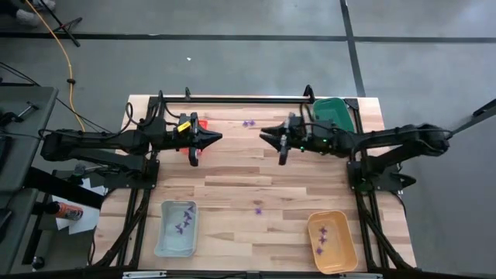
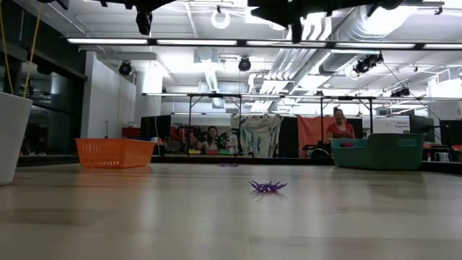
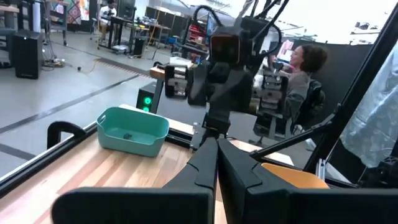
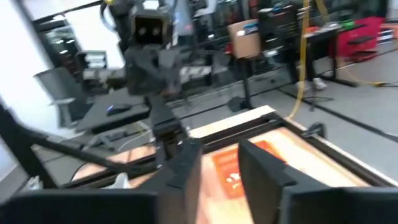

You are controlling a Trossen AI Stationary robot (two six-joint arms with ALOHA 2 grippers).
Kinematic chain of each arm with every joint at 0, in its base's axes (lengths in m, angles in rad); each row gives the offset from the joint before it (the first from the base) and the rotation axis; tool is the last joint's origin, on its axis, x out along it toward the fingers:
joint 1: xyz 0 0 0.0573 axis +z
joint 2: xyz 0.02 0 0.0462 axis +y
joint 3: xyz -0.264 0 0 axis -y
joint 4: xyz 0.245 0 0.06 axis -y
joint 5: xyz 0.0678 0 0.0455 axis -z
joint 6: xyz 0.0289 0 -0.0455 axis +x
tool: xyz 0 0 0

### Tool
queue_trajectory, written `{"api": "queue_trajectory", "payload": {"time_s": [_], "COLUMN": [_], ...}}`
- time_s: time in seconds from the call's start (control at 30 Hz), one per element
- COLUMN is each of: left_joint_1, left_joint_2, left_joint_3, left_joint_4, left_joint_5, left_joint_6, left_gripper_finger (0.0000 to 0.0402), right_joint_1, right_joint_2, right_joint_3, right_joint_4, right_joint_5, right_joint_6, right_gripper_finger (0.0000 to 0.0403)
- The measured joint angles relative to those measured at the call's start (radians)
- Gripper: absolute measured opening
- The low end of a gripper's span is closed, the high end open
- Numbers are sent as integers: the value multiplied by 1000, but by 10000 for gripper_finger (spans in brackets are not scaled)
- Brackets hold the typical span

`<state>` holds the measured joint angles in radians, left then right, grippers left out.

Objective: Sort Halloween decoration
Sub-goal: Put the violet spider toy into the yellow bin

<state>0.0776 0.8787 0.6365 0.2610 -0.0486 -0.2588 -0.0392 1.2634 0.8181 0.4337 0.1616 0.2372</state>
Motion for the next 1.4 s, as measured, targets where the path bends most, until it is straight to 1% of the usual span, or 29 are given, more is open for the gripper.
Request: {"api": "queue_trajectory", "payload": {"time_s": [0.1,0.13,0.17,0.3,0.4,0.7,0.87,1.4], "left_joint_1": [0,0,0,0,0,0,0,0], "left_joint_2": [0,0,0,0,0,0,0,0], "left_joint_3": [0,0,0,0,0,0,0,0], "left_joint_4": [0,0,0,0,0,-1,-1,-1], "left_joint_5": [0,0,0,0,0,0,0,0], "left_joint_6": [0,0,0,0,0,1,26,27], "left_gripper_finger": [0,0,0,0,0,0,0,0], "right_joint_1": [-11,-14,-16,-19,-19,-19,-19,-20], "right_joint_2": [53,68,81,119,132,132,131,131], "right_joint_3": [0,0,0,0,0,0,0,0], "right_joint_4": [62,84,109,190,227,237,237,236], "right_joint_5": [-67,-83,-98,-138,-163,-189,-190,-189], "right_joint_6": [4,14,19,33,35,35,50,50], "right_gripper_finger": [37,19,10,18,4,1,1,0]}}
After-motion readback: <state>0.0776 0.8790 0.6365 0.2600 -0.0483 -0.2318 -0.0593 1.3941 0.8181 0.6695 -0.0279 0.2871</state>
